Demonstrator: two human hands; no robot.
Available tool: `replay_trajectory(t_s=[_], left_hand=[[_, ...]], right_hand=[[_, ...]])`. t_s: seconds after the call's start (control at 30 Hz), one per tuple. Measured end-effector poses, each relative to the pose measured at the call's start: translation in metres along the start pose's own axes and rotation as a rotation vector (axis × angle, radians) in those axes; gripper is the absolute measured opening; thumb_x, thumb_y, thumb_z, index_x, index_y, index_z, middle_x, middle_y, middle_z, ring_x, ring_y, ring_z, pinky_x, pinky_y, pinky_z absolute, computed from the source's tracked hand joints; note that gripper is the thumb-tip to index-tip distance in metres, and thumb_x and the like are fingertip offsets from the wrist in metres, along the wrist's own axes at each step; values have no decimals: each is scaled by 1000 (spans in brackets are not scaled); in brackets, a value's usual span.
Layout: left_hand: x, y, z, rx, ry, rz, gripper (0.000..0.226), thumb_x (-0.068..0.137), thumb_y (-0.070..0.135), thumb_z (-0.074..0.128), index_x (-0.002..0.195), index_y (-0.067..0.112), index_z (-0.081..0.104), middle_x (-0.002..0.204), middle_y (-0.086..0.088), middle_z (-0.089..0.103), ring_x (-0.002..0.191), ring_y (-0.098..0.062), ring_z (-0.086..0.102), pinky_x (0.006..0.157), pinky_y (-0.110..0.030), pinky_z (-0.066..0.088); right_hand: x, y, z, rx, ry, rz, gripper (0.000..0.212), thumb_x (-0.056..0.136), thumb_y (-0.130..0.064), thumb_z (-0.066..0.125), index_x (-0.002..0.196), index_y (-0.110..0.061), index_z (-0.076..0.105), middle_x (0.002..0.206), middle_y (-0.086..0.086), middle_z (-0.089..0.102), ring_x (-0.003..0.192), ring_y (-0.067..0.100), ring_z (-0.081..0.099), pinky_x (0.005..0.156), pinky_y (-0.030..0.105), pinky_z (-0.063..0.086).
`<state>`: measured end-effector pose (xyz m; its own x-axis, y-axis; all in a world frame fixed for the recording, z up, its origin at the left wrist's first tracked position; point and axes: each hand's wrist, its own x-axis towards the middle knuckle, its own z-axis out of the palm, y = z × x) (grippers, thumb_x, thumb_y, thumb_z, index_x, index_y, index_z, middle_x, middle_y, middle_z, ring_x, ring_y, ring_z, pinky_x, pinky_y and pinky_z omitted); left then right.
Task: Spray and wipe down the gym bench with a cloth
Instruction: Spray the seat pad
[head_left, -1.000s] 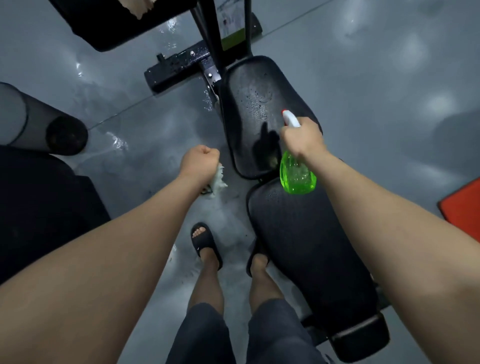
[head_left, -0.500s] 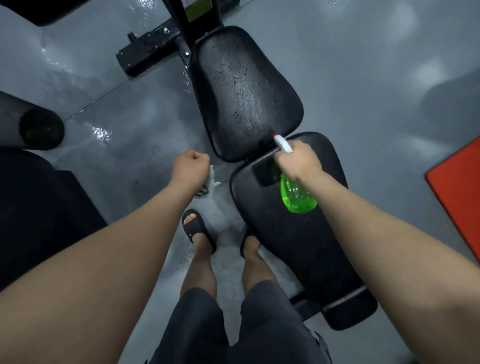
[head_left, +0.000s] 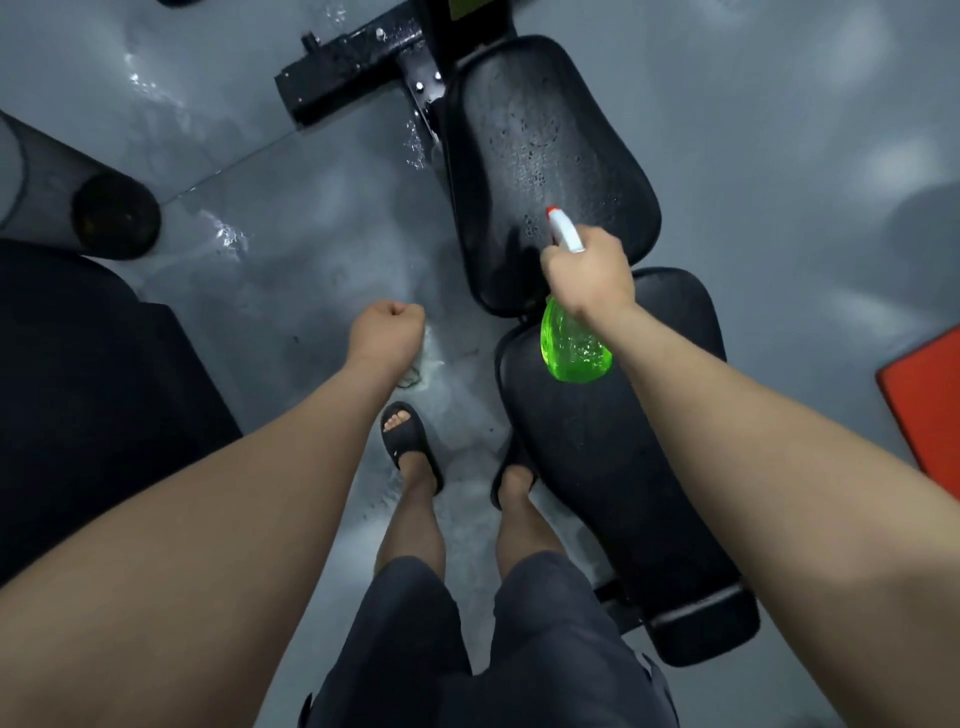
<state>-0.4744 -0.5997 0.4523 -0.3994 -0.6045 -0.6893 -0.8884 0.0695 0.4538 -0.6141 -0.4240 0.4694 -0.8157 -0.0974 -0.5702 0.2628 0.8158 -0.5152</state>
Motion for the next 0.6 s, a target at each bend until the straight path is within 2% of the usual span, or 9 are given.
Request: replay_trajectory(t_s=[0.1, 0.2, 0.27, 0.33, 0.37, 0.47, 0.53, 0.6], left_hand=[[7, 7, -7, -12, 5, 1, 24, 93, 22, 50, 69, 19, 44, 64, 0, 46, 52, -19, 46, 47, -24, 40], [13, 11, -15, -35, -6, 6, 17, 89, 27, 51, 74, 20, 51, 67, -2, 52, 64, -27, 58, 61, -32, 49], [18, 7, -16, -55, -33, 7, 17, 86, 31, 50, 73, 20, 51, 65, -5, 53, 64, -28, 59, 60, -37, 51], [19, 4, -17, -60, -63, 10, 22, 87, 31, 49, 68, 19, 48, 62, -7, 53, 58, -29, 59, 52, -31, 47], [21, 2, -19, -55, -80, 10, 25, 90, 31, 48, 68, 18, 46, 62, -6, 52, 57, -28, 57, 50, -27, 42], [20, -6, -25, -60, -108, 0, 27, 95, 32, 49, 73, 17, 48, 66, 0, 50, 58, -17, 47, 52, -29, 34], [25, -19, -34, -76, -119, -16, 21, 93, 29, 52, 76, 17, 53, 68, 1, 53, 60, -15, 48, 56, -29, 36], [36, -37, -47, -75, -111, -46, 13, 92, 23, 54, 81, 17, 57, 72, -1, 58, 63, -17, 55, 56, -26, 42]], right_hand=[[7, -19, -8, 20, 56, 6, 14, 78, -25, 50, 66, -16, 49, 68, -2, 57, 67, 28, 56, 60, 32, 42], [11, -19, -11, 16, 104, 97, 15, 80, -29, 49, 79, -17, 58, 80, 0, 63, 79, 30, 63, 66, 32, 42], [6, -11, -10, -23, 69, 149, 27, 83, -37, 47, 95, -17, 62, 94, 4, 66, 90, 33, 64, 72, 34, 45], [-10, -2, -4, -57, 16, 160, 42, 85, -47, 45, 112, -16, 54, 105, 4, 64, 97, 32, 60, 82, 39, 49], [-19, 0, 2, -60, -2, 154, 44, 85, -51, 45, 113, -16, 48, 105, 3, 63, 97, 31, 59, 85, 42, 50], [-41, 8, 26, 3, -77, 99, 27, 85, -52, 47, 91, -26, 42, 85, -1, 61, 84, 29, 61, 80, 46, 52], [-51, 8, 50, 63, -63, 55, 32, 84, -53, 54, 76, -26, 40, 74, 1, 59, 75, 28, 64, 73, 47, 55], [-58, 5, 79, 101, -46, 21, 33, 85, -46, 62, 73, -21, 45, 74, 7, 63, 72, 25, 66, 67, 41, 54]])
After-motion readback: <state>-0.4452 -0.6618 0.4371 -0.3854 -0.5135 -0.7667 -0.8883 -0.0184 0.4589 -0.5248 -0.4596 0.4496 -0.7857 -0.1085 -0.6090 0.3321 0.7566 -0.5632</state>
